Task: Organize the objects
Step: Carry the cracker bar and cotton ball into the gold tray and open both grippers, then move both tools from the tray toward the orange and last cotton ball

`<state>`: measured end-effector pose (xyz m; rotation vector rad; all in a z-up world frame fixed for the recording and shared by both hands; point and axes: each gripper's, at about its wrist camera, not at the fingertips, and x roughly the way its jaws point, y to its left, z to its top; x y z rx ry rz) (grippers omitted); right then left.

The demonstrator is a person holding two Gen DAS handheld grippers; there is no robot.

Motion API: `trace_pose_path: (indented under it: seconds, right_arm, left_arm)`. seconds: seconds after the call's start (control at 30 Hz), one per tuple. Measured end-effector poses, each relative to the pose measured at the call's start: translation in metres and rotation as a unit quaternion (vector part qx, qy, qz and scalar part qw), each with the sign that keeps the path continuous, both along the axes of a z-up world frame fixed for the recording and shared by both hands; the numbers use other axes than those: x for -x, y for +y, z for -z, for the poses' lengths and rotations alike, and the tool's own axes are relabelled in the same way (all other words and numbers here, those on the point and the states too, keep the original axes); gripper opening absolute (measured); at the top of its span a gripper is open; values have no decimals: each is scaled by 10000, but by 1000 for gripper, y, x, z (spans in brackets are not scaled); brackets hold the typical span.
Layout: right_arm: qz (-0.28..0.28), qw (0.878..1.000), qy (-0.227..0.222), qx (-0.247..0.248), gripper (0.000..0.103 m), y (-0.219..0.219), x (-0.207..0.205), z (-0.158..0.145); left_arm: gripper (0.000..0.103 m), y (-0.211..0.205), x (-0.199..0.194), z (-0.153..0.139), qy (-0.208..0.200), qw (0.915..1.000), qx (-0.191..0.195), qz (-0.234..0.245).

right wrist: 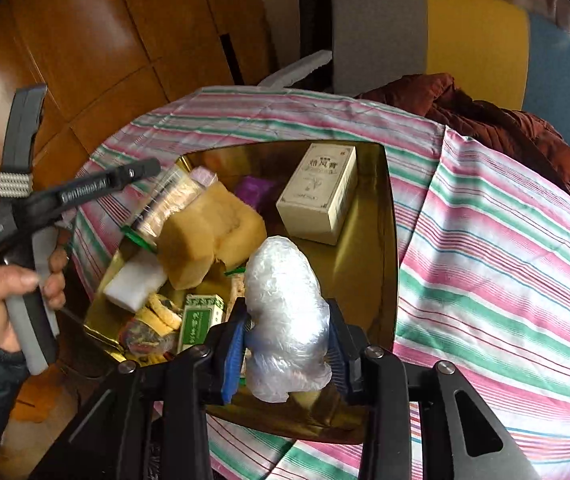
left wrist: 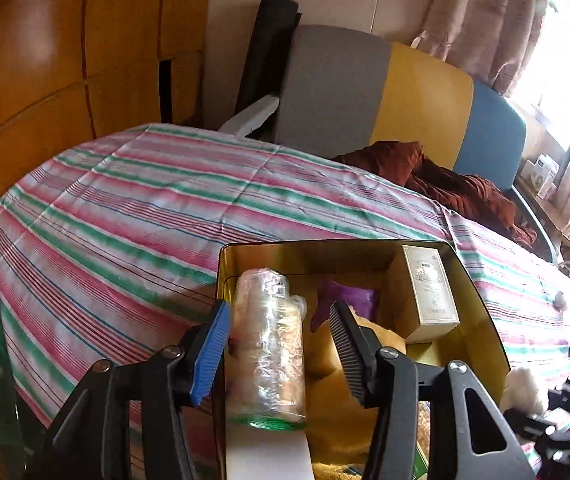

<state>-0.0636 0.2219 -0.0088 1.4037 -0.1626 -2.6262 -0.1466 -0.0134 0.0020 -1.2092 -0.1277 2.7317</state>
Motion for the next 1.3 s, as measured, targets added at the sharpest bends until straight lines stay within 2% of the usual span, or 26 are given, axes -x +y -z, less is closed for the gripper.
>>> trace_pose_path:
  seconds: [0.13,0.3,0.33,0.37,0.5,0.57,0.7,0.87,1.3]
  right_arm:
    - [35,9998,-177,21,41,-1,0,13]
    - [89,9997,-208,13,56,0,-6,16]
    - [108,9998,-189,0,61,-1,-8,15]
    - [135,9998,-156,-18,68,-1,-9,14]
    - [166,9998,2,-104,76,-6,-15,7]
    - [195,9996,111,-161,82,-8,-19,3]
    - [303,9985,349,-300,88,-11,-26,-5]
    - [523,9956,610,-483,103,-10,-33,-13]
    - [804,9917,795,-608,103,5,-48,-19]
  left_arm:
    - [56,-1,-9,0,18,9999,-134,-5]
    - [56,1,-31,-6,165,9998,-107,11]
    - [56,1,-35,-7,208,9997,-101,5]
    - [56,1,-40,-9,252,9996,-99,-6]
    - [56,1,-63,-13,414,9991,-53,-62]
    - [56,0,-70,-14,410,9991,-59,-71]
    - [56,4,-86,-10,366,9993,-7,-5]
    - [56,12,-101,-12,381,9993,47,46]
    - [56,55,-126,-22,561,9961,330,603]
